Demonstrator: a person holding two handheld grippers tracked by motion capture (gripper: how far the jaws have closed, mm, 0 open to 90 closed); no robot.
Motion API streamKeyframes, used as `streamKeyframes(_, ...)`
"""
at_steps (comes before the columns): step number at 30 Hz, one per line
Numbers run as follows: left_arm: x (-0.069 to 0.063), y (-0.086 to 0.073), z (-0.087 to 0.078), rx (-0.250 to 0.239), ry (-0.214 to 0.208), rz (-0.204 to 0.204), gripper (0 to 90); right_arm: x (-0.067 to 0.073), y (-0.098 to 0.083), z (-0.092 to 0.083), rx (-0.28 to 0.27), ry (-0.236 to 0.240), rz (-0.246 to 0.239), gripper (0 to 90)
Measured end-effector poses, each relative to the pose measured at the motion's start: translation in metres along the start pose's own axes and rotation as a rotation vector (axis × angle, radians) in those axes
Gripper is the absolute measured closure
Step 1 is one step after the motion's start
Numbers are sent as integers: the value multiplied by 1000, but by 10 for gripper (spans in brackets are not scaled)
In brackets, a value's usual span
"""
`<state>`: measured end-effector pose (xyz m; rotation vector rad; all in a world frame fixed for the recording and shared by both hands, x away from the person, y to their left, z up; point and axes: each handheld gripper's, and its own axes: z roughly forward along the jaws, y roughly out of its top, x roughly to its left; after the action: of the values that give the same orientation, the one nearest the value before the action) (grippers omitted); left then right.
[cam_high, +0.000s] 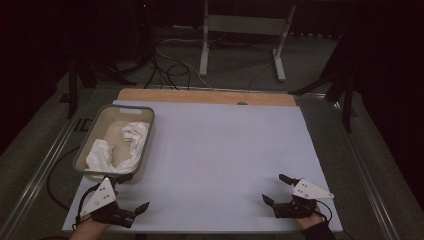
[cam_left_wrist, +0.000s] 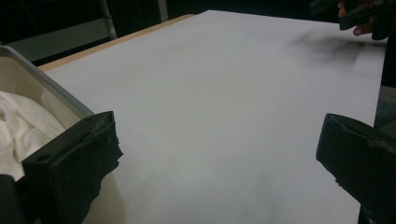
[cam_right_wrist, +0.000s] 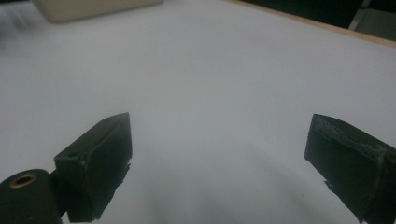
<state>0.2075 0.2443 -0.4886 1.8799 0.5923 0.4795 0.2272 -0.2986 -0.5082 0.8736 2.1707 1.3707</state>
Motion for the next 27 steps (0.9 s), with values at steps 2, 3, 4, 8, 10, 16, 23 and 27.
streamKeyframes(2,0,0,0,1,-4,1,2,0,0,0,7,3,-4,77)
streamKeyframes(3,0,0,0,-1,-10,0,2,1,0,0,9,9,-1,77)
streamKeyframes(4,-1,0,0,-2,-18,-3,2,1,1,-1,-1,15,8,77)
streamKeyframes(8,-1,1,1,1,-32,0,2,0,0,0,-20,5,9,77)
streamKeyframes(10,-1,1,2,13,-36,10,2,1,0,1,-21,3,8,77)
streamKeyframes(16,-4,2,5,36,-56,37,2,4,1,2,-33,12,-20,78)
streamKeyframes(23,-6,7,4,33,-82,43,2,5,2,2,-34,6,-15,79)
streamKeyframes(27,-10,10,4,46,-108,54,2,5,3,1,-42,5,-24,79)
